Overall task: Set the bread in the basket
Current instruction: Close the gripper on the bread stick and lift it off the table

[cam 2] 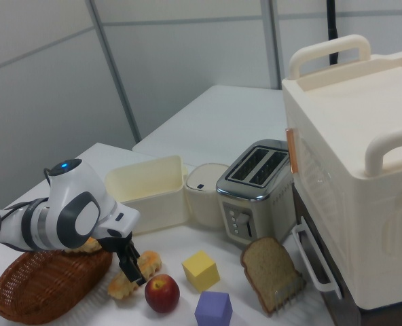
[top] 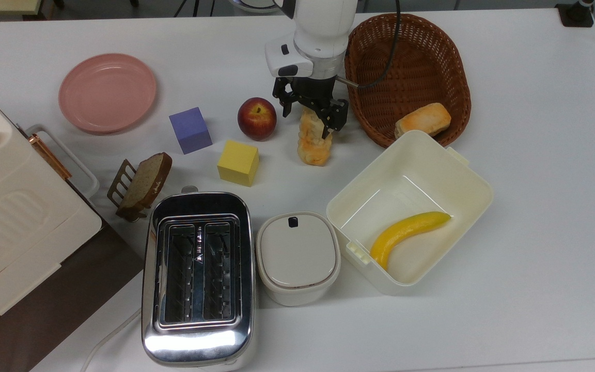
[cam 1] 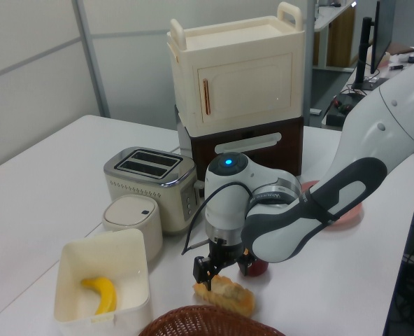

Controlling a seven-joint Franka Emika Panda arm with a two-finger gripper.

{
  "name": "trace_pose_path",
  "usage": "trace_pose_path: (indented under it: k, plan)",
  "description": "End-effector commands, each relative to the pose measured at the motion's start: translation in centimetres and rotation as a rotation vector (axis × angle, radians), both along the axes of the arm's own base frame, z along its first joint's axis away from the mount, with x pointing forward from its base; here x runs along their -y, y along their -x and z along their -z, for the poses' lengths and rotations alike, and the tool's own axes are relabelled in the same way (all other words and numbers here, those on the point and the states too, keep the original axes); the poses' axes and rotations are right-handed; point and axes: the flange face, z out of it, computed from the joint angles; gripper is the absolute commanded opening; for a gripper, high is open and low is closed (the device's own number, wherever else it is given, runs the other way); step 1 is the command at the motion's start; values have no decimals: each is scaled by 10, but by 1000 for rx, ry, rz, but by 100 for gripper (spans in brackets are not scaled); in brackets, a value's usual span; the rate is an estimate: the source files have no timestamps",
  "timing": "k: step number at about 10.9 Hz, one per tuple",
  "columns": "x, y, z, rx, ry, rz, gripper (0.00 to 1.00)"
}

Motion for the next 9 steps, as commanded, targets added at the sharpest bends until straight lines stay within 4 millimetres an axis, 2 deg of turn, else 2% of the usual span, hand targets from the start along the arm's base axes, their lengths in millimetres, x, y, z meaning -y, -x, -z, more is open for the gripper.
trace_pose_path:
  k: [1,3,4,5,6,8,9]
  plan:
    - [-7,1,6,7,29,-33,100]
    - [-8,2,13,-5,39,-46,100]
    - [-8,2,16,-4,57,-64,93]
    - [-8,3,19,-5,74,-80,63]
    - [-7,4,19,-5,81,-88,45]
    - [-7,4,20,-4,90,-97,2]
    - [-7,4,19,-2,90,-97,0]
